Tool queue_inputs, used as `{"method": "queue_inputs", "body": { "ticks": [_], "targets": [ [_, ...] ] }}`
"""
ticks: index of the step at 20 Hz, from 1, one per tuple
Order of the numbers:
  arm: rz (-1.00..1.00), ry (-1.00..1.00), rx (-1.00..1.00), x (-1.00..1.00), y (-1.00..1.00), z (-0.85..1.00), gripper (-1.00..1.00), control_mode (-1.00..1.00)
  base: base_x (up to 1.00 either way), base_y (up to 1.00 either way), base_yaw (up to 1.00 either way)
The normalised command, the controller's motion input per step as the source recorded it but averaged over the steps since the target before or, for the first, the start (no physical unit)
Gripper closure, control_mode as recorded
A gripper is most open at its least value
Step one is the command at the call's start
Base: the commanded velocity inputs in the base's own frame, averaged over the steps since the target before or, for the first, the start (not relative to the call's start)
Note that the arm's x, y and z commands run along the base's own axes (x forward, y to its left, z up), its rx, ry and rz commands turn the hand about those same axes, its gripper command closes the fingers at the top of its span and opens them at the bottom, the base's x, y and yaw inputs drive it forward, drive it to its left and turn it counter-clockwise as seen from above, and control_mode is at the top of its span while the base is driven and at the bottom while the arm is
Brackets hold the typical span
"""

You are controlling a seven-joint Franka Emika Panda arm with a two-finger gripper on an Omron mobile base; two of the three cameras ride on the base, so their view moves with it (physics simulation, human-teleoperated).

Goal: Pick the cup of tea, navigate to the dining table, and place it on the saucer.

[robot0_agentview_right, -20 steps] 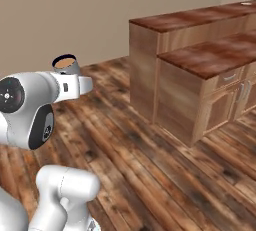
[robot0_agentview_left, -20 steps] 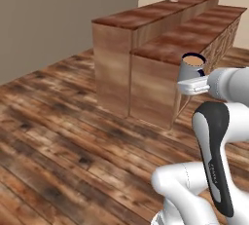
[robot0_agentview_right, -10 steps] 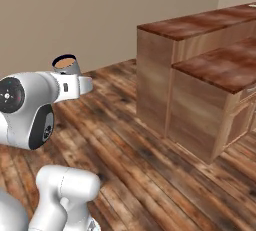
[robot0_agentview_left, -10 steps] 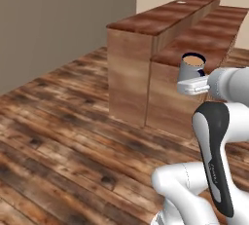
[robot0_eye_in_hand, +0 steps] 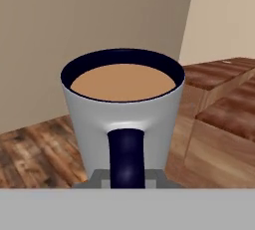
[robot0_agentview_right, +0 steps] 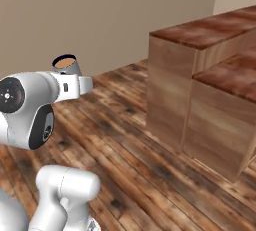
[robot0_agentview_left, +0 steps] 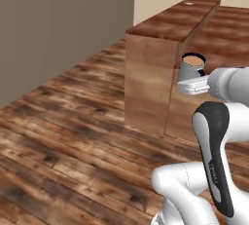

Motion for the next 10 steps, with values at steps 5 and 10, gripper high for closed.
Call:
{"method": "queue_inputs", "body": {
  "ticks": [5, 10],
  "targets": [
    [0.0, 0.0, 0.0, 0.0, 0.0, 0.0, 1.0, 1.0, 0.91, 1.0, -0.18],
    [0.0, 0.0, 0.0, 0.0, 0.0, 0.0, 1.0, 1.0, 0.91, 1.0, -0.2]
  ]
}}
